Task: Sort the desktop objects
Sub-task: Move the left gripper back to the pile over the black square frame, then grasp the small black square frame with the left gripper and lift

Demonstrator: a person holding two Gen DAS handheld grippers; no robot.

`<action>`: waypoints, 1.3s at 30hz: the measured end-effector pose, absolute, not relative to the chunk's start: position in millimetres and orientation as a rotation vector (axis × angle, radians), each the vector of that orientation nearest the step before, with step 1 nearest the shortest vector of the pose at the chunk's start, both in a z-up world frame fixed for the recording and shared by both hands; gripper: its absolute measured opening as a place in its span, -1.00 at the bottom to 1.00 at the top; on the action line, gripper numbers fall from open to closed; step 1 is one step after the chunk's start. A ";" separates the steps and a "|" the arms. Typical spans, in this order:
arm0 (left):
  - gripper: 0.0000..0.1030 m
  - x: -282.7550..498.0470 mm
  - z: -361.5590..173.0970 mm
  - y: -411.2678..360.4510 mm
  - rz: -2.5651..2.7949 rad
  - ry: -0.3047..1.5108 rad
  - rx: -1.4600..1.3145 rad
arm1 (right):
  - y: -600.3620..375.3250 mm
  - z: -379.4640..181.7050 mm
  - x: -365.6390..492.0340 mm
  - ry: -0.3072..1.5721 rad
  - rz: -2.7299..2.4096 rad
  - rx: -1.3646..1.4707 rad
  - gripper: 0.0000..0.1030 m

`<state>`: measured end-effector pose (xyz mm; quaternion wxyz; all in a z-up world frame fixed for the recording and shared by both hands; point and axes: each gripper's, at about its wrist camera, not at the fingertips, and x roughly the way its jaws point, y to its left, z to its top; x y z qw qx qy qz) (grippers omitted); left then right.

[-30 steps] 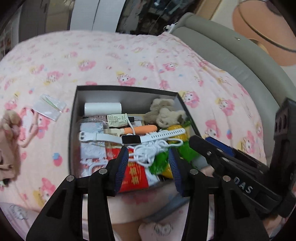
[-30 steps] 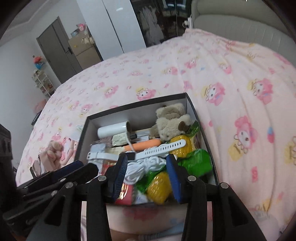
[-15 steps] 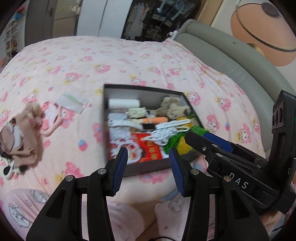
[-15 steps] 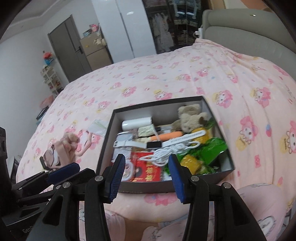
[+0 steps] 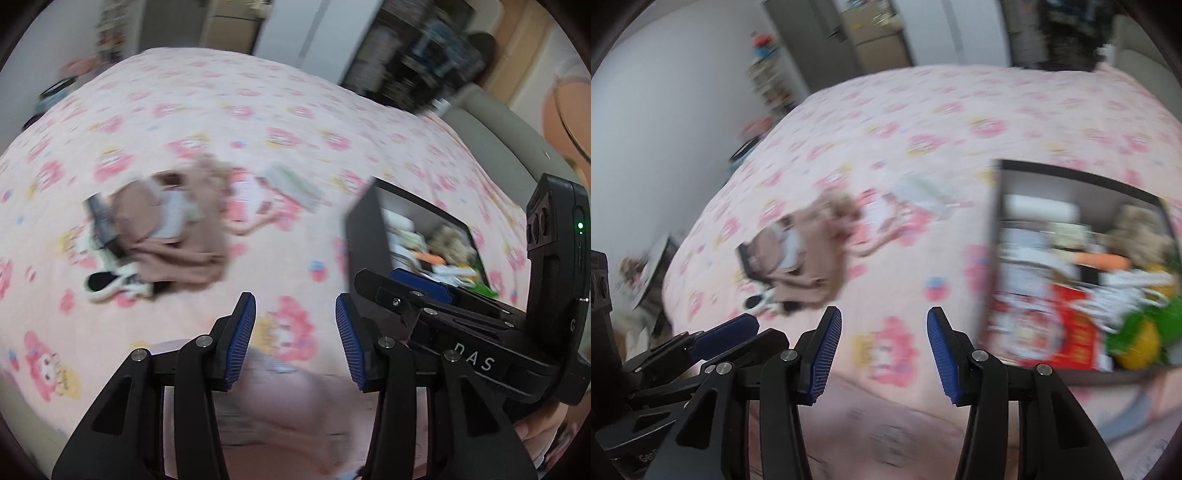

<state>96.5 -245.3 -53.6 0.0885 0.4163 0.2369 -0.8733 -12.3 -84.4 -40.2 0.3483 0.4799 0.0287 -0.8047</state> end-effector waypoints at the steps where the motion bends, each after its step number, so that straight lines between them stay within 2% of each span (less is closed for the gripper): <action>1: -0.13 100.9 -58.5 -257.1 -2.576 0.730 1.229 | -99.9 -43.4 -11.4 0.094 -2.055 1.248 -0.14; 5: -0.13 115.6 -85.8 -303.7 -2.478 0.823 1.200 | -157.9 -68.2 -8.9 0.162 -1.901 1.275 -0.14; 10: -0.13 123.2 -116.8 -353.7 -2.354 0.957 1.144 | -215.6 -90.2 -0.2 0.396 -1.809 1.239 -0.14; 12: -0.12 124.1 -125.5 -372.9 -2.311 0.987 1.096 | -229.7 -94.1 -4.5 0.401 -1.757 1.261 -0.14; 16: -0.12 118.7 -139.0 -399.9 -2.222 0.934 1.067 | -257.9 -107.0 -18.6 0.453 -1.737 1.296 -0.14; 23: 0.00 91.3 -157.5 -440.9 -2.245 1.066 1.037 | -273.2 -107.0 -29.4 0.385 -1.734 1.305 -0.14; 24: -0.04 85.9 -160.9 -443.9 -2.229 1.074 1.049 | -274.4 -108.0 -29.9 0.386 -1.738 1.310 -0.14; 25: -0.17 80.9 -165.4 -446.0 -2.203 1.075 1.072 | -273.8 -109.6 -30.5 0.385 -1.738 1.317 -0.14; 27: -0.62 73.3 -171.5 -444.6 -2.160 1.064 1.140 | -269.3 -113.4 -31.8 0.377 -1.734 1.337 -0.14; 31: -0.62 79.2 -147.5 -419.9 -2.222 0.982 1.134 | -258.5 -115.4 -34.2 0.340 -1.723 1.360 -0.14; 36: -0.62 94.7 -100.2 -387.6 -2.379 0.996 1.064 | -236.3 -90.0 -40.8 0.219 -1.763 1.330 -0.14; 39: -0.62 95.0 -77.4 -363.2 -2.486 1.072 1.052 | -214.4 -76.6 -43.9 0.136 -1.788 1.324 -0.14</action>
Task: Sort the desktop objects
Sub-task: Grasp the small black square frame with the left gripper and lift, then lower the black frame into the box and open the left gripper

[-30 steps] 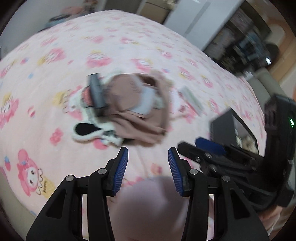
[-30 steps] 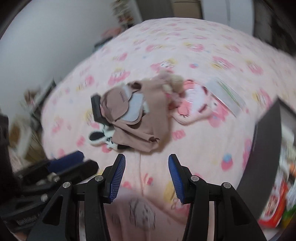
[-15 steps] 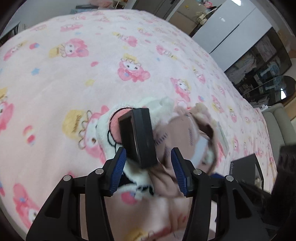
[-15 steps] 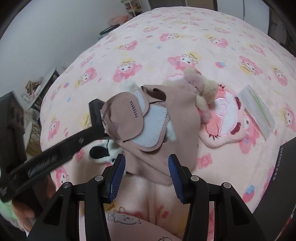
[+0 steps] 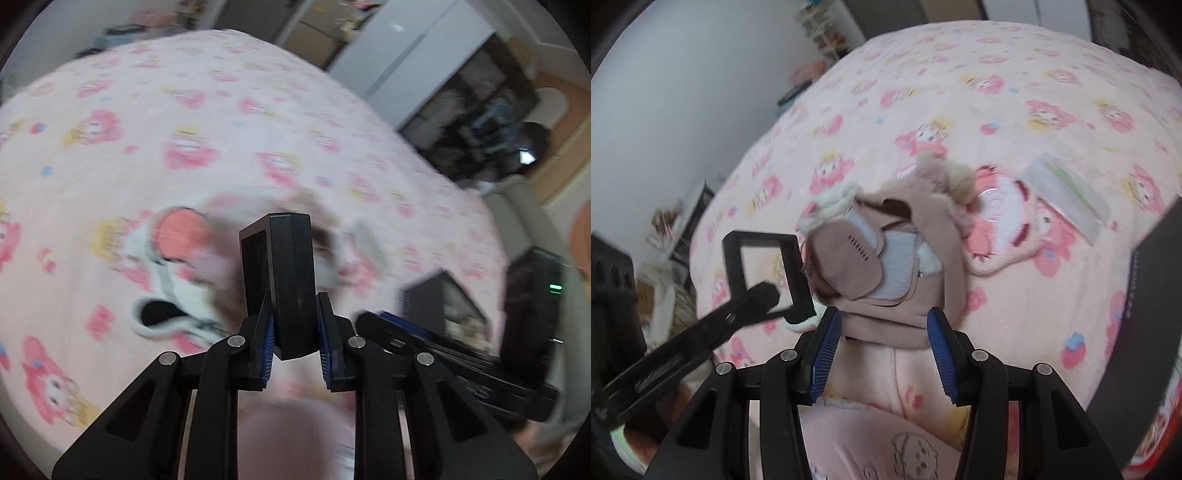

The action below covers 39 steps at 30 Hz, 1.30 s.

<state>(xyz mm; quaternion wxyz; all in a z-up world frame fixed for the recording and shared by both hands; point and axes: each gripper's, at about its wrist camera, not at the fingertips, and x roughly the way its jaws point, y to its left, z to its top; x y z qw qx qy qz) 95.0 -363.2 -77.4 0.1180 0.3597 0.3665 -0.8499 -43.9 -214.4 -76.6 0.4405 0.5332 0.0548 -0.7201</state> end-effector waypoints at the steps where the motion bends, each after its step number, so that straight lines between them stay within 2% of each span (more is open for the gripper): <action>1: -0.62 94.5 -71.7 -353.8 -2.519 1.086 1.054 | -204.7 -72.8 -44.3 0.112 -1.795 1.321 -0.14; 6: -0.62 73.2 -50.8 -291.4 -2.686 1.098 1.130 | -141.4 -61.1 -48.2 -0.032 -1.824 1.326 -0.14; 11: -0.62 32.8 -46.1 -210.7 -2.845 1.085 1.312 | -50.4 -59.4 -48.5 -0.021 -1.971 1.324 -0.14; 15: -0.62 -9.0 -42.6 -138.3 -2.950 1.064 1.405 | 28.8 -52.4 -66.7 -0.119 -2.068 1.352 -0.14; 22: -0.62 -68.4 -92.1 -61.4 -2.881 1.176 1.698 | 116.4 -59.7 -115.6 -0.060 -2.300 1.394 -0.13; 26: -0.56 -73.8 -111.2 -41.2 -2.783 0.897 1.830 | 141.4 -80.6 -124.3 -0.232 -2.261 1.466 -0.13; 28: -0.29 -70.6 -106.0 -40.1 -2.773 0.808 1.816 | 137.3 -81.7 -123.1 -0.265 -2.198 1.437 -0.13; 30: -0.20 -66.6 -97.7 -43.6 -2.776 0.764 1.779 | 130.3 -82.9 -120.5 -0.219 -2.210 1.447 -0.13; 36: -0.20 -57.2 -77.6 -60.6 -2.767 0.539 1.604 | 119.9 -87.7 -117.8 -0.186 -2.175 1.442 -0.13; 39: -0.21 -64.9 -81.1 -69.7 -2.738 0.483 1.639 | 115.6 -93.4 -122.5 -0.156 -2.199 1.456 -0.14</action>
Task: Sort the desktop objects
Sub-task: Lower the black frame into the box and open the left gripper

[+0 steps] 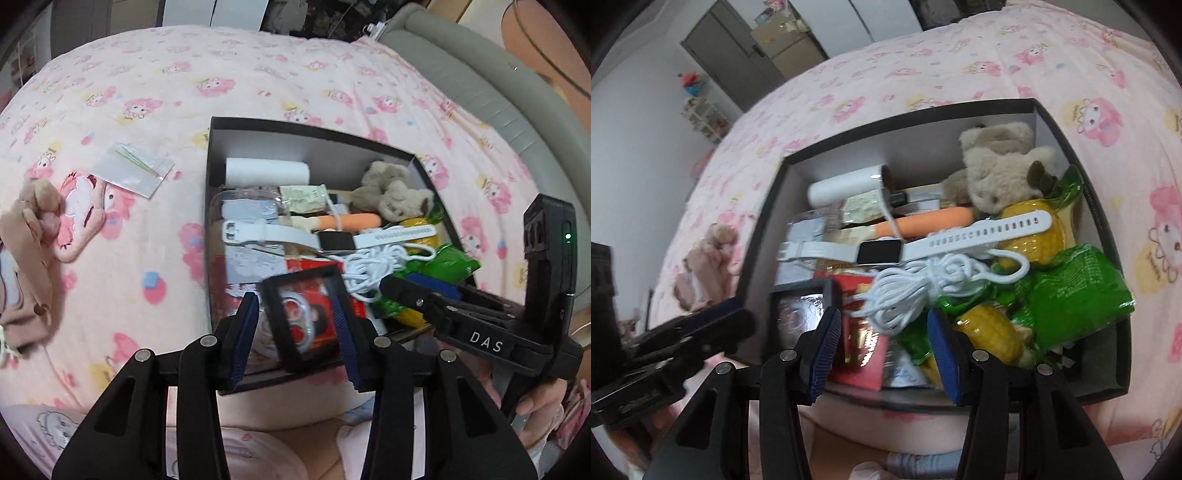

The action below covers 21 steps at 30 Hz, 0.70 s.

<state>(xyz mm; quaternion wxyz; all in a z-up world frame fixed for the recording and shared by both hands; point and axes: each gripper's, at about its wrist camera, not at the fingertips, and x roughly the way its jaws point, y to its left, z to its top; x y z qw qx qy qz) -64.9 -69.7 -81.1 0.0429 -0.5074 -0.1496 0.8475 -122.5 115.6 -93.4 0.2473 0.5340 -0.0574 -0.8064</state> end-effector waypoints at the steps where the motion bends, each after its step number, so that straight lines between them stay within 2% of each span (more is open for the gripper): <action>1: -0.28 -67.5 -81.8 -72.6 2.586 -0.452 -1.559 | 112.6 -94.2 -124.0 -0.142 -2.197 1.461 -0.13; 5: -0.31 -80.6 -92.8 -65.4 2.561 -0.449 -1.602 | 107.1 -91.8 -123.3 -0.150 -2.138 1.420 -0.13; 8: -0.32 -84.0 -104.6 -64.1 2.500 -0.535 -1.602 | 101.5 -100.1 -121.3 -0.131 -2.102 1.460 -0.13; 10: -0.32 -84.9 -112.1 -67.6 2.457 -0.599 -1.614 | 96.8 -108.4 -123.8 -0.081 -2.120 1.501 -0.26; 14: -0.34 -82.8 -111.7 -58.0 2.497 -0.507 -1.636 | 90.7 -113.5 -129.1 -0.071 -2.103 1.532 -0.30; 15: -0.35 -82.6 -111.2 -56.4 2.489 -0.514 -1.630 | 90.4 -114.3 -129.5 -0.070 -2.097 1.539 -0.40; 18: -0.36 -82.8 -109.2 -52.1 2.467 -0.535 -1.614 | 95.6 -114.5 -128.0 -0.152 -2.012 1.543 -0.65; 21: -0.36 -86.7 -114.4 -47.8 2.397 -0.634 -1.601 | 117.9 -104.9 -125.3 -0.281 -2.052 1.505 -0.65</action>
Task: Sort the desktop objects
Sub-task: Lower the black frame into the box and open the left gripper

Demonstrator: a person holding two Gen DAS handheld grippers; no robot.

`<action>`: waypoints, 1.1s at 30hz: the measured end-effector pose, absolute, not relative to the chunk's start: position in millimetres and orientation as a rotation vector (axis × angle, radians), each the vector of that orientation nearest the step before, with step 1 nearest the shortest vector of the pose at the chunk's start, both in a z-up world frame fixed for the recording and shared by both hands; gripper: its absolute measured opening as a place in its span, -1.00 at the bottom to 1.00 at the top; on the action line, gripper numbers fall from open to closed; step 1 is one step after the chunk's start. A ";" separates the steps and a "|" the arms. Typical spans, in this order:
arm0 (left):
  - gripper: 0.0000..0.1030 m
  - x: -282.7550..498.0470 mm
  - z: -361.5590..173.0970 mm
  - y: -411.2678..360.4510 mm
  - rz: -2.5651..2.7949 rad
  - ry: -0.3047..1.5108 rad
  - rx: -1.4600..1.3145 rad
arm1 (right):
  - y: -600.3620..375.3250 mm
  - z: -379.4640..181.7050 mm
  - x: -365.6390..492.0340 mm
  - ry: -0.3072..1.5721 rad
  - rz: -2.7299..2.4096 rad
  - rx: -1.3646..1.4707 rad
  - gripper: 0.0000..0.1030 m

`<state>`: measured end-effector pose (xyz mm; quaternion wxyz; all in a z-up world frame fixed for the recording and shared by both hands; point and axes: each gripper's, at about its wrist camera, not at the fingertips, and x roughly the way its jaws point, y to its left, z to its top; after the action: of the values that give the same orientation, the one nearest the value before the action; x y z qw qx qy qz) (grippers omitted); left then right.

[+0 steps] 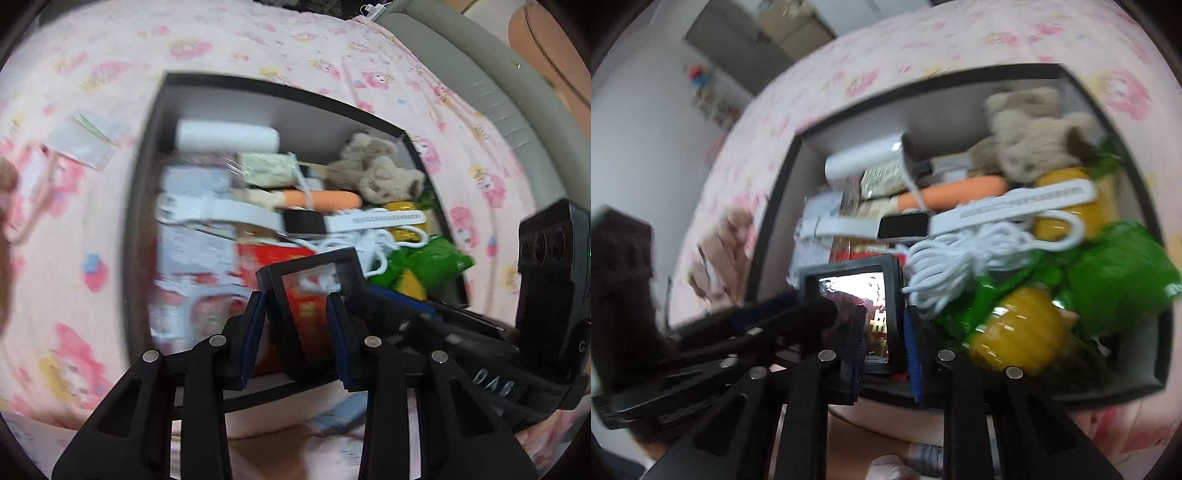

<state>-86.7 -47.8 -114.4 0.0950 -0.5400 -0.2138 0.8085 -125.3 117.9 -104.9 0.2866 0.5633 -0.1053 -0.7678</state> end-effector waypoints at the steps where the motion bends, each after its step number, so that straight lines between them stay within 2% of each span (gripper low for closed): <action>1: -0.36 -88.3 -117.5 -44.8 2.386 -0.651 -1.608 | 125.9 -102.2 -125.3 -0.313 -2.081 1.498 -0.65; 3: -0.36 -90.1 -121.3 -40.5 2.387 -0.652 -1.636 | 138.8 -97.5 -124.1 -0.337 -2.161 1.484 -0.65; 7: -0.36 -84.9 -120.2 -61.4 2.360 -0.825 -1.600 | 155.2 -92.6 -123.8 -0.415 -2.184 1.463 -0.65; 12: -0.36 -82.4 -106.6 -60.7 2.478 -0.684 -1.569 | 151.5 -92.3 -126.2 -0.398 -2.196 1.474 -0.65; 17: -0.36 -85.4 -113.2 -54.6 2.550 -0.605 -1.632 | 127.4 -101.9 -127.6 -0.278 -2.158 1.522 -0.65; 22: -0.37 -77.1 -104.4 -58.4 2.574 -0.594 -1.553 | 131.8 -109.7 -121.3 -0.424 -1.957 1.532 -0.56; 33: -0.37 -97.1 -100.8 -15.2 2.496 -0.418 -1.440 | 163.9 -83.0 -124.2 -0.365 -2.399 1.424 -0.54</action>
<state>-97.1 -15.2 -100.8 0.1150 -0.4912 -0.1427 0.8515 -124.2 163.9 -83.0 0.1632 0.4994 -0.1281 -0.8411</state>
